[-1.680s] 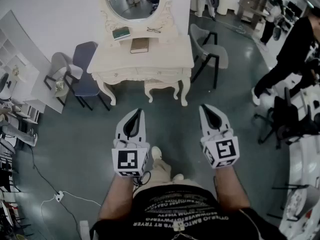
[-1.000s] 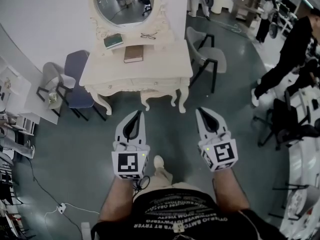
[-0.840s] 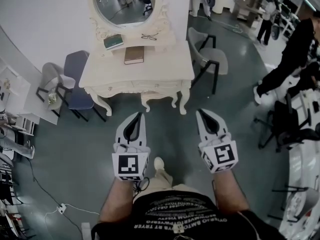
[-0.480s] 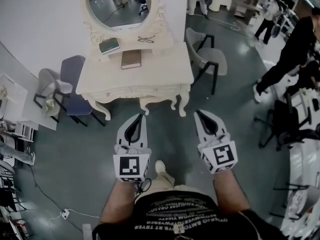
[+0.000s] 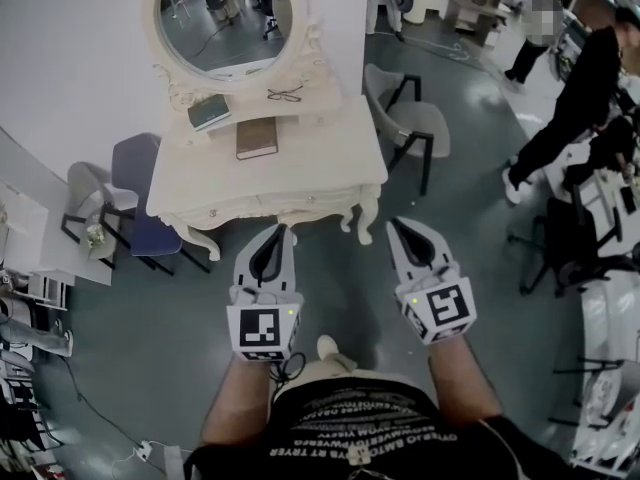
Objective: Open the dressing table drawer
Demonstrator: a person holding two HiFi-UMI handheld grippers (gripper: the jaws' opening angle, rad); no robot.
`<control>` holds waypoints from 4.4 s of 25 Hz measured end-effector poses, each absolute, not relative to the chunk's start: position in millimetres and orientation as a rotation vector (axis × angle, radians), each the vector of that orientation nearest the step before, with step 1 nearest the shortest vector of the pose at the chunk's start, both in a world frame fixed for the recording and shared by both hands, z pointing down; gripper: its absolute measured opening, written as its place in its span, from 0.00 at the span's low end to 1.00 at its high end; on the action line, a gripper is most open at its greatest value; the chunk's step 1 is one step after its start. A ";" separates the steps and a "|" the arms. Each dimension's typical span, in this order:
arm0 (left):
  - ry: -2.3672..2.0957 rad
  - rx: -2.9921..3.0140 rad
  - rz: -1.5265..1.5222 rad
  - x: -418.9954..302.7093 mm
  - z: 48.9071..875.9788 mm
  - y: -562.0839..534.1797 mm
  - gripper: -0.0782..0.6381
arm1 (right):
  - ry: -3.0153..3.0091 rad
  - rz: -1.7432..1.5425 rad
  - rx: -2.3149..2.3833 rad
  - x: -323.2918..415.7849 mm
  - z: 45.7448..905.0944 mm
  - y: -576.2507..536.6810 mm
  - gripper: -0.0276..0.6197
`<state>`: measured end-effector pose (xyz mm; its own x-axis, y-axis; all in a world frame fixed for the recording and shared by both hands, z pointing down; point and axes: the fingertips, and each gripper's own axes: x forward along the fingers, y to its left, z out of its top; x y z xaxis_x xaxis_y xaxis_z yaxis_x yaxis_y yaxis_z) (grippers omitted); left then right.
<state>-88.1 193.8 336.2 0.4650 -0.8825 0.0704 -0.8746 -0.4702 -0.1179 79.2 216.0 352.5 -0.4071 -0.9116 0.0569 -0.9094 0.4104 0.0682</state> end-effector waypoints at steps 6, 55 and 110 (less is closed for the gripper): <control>1.536 -2.636 -0.184 -97.7 333.9 163.3 0.11 | -2.546 -0.056 1.682 69.1 349.5 190.2 0.05; 1.638 -2.591 -0.143 -138.1 334.8 61.1 0.11 | -2.569 -0.092 1.610 44.3 352.2 75.7 0.05; 1.758 -2.549 -0.237 -46.2 355.1 -131.5 0.11 | -2.657 -0.018 1.463 138.0 369.6 -121.1 0.05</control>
<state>-46.2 -131.5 355.1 0.3477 -0.9318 0.1044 -0.9262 -0.3587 -0.1164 138.0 -121.1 369.6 -0.5300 -0.8433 0.0895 -0.8420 0.5358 0.0625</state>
